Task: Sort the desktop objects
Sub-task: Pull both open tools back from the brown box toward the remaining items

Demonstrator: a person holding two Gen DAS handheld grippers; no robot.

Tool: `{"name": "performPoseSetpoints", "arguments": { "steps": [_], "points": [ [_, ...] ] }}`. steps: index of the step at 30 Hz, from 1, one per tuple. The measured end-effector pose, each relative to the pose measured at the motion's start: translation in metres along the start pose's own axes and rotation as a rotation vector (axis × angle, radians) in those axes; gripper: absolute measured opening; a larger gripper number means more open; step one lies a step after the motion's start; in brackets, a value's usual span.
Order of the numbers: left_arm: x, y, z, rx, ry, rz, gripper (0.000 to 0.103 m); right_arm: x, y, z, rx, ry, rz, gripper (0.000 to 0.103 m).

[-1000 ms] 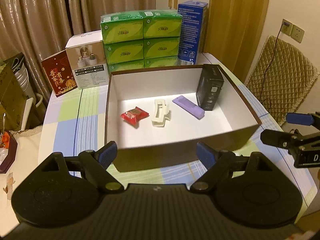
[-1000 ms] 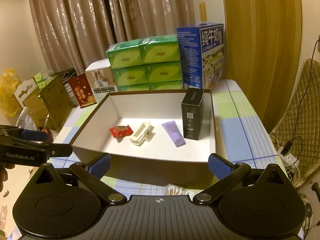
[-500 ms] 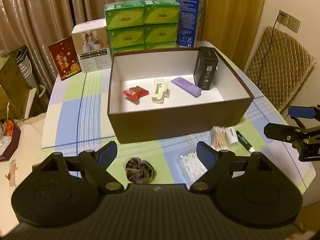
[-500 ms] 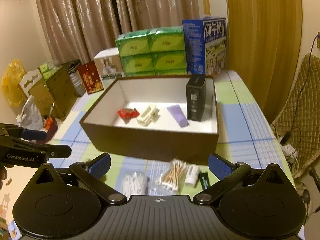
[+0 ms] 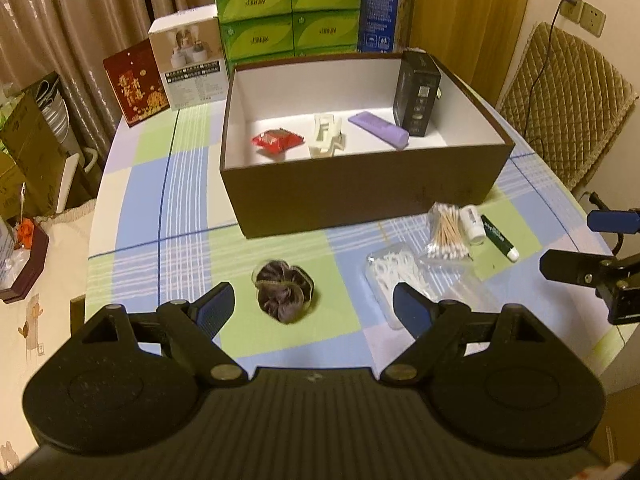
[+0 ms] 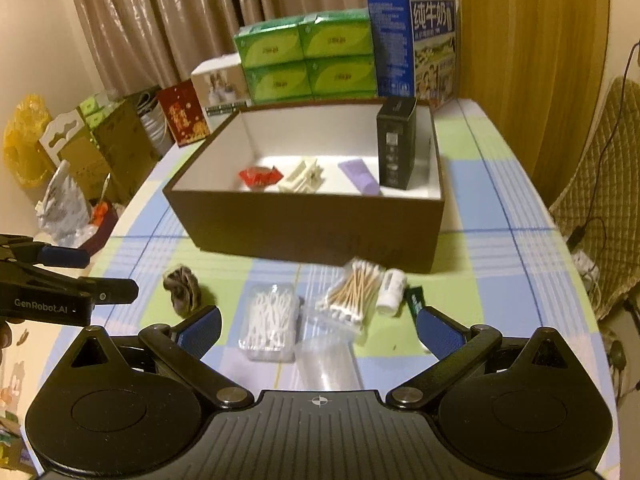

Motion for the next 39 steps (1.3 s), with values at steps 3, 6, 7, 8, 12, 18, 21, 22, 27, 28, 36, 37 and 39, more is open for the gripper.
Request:
{"name": "performPoseSetpoints", "arguments": {
  "steps": [3,6,7,8,12,18,21,22,27,28,36,37,39],
  "points": [
    [-0.005,-0.002,0.001,-0.001,-0.002,-0.012,0.084,-0.003,-0.003,-0.002,0.005,0.001,-0.014,0.101],
    [-0.008,-0.005,0.001,-0.002,-0.003,-0.024,0.084,-0.007,-0.006,-0.002,0.008,0.002,-0.028,0.101],
    [-0.01,-0.006,0.001,-0.003,-0.003,-0.03,0.084,-0.008,-0.007,-0.003,0.007,0.001,-0.033,0.101],
    [-0.012,-0.007,0.001,-0.005,-0.003,-0.034,0.084,-0.009,-0.008,-0.003,0.005,0.0,-0.039,0.101],
    [-0.02,-0.014,0.0,-0.001,-0.006,-0.056,0.084,-0.017,-0.015,-0.001,-0.002,0.002,-0.066,0.101],
    [-0.033,-0.025,-0.004,0.001,-0.001,-0.094,0.084,-0.029,-0.026,0.001,-0.004,-0.004,-0.111,0.101],
    [-0.038,-0.03,-0.005,-0.002,0.001,-0.107,0.084,-0.033,-0.033,0.002,0.0,-0.011,-0.122,0.101],
    [-0.04,-0.032,-0.005,-0.005,0.002,-0.11,0.084,-0.034,-0.035,0.003,-0.001,-0.012,-0.124,0.101],
    [-0.041,-0.039,-0.007,-0.006,0.012,-0.114,0.084,-0.039,-0.046,0.004,-0.01,0.0,-0.138,0.1],
    [-0.041,-0.04,-0.008,-0.006,0.011,-0.114,0.084,-0.04,-0.048,0.004,-0.011,0.005,-0.139,0.1],
    [-0.041,-0.06,-0.011,-0.009,0.02,-0.115,0.084,-0.046,-0.072,0.008,-0.028,0.03,-0.149,0.074],
    [-0.041,-0.062,-0.011,-0.008,0.018,-0.117,0.084,-0.046,-0.075,0.008,-0.033,0.04,-0.154,0.07],
    [-0.042,-0.066,-0.012,-0.012,0.014,-0.117,0.084,-0.047,-0.081,0.007,-0.034,0.061,-0.155,0.066]
  ]
}}
Point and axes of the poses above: each gripper's, at about its wrist camera, not at the fingertips, and y roughly against the way its jaws point, z to its right, x to its top, the point moved 3 cm from there along -y, roughly the way its jaws point, and after that the axes turned 8 degrees about -z, right-handed, at the moved point
